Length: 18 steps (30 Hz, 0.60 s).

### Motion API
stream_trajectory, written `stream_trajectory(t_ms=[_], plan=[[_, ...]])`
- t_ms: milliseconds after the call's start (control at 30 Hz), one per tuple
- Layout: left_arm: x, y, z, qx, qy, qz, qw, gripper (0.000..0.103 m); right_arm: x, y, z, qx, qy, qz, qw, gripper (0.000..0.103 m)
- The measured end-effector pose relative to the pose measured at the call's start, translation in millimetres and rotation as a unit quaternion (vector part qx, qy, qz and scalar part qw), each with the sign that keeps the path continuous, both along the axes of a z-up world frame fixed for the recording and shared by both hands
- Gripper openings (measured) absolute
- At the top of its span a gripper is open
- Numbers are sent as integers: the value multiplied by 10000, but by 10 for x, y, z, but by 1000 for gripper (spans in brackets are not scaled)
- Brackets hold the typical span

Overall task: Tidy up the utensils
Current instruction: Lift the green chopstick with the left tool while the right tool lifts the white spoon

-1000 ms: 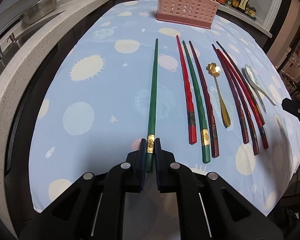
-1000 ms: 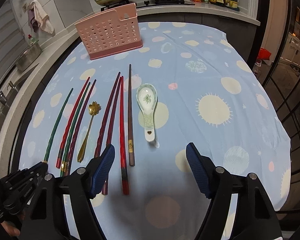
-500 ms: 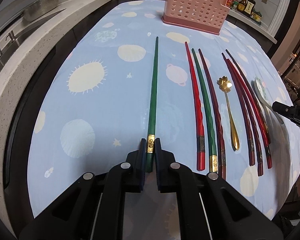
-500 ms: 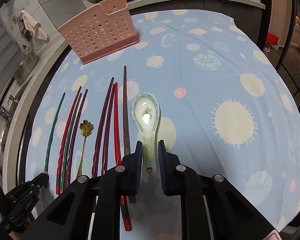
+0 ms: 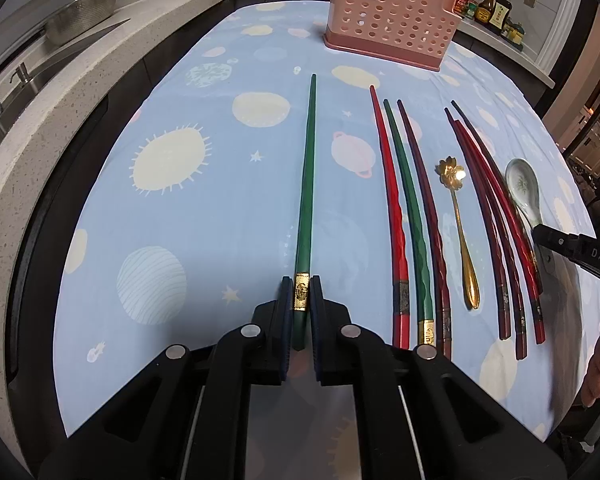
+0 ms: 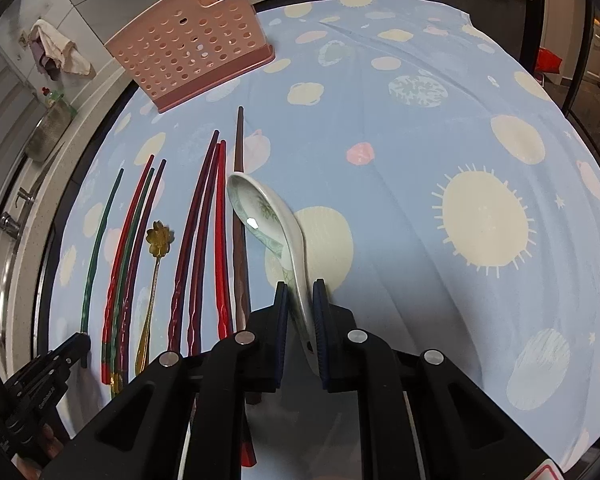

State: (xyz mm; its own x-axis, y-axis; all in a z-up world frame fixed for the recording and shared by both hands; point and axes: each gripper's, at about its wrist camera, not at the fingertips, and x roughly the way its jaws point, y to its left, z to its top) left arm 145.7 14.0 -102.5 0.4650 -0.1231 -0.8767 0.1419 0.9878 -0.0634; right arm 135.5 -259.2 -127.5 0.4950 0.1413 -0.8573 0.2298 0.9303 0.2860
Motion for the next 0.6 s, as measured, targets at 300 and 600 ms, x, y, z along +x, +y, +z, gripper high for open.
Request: stream_trajectory(t_ms=[300,600], plan=[[-27,14,-5,-121,-38,40,9999,8,-52,26,12,-40,-67,15,10000,8],[-207,25,123,-265,-117,-17,9996,7,-319,50,264,-177,-300,24,9994,7]])
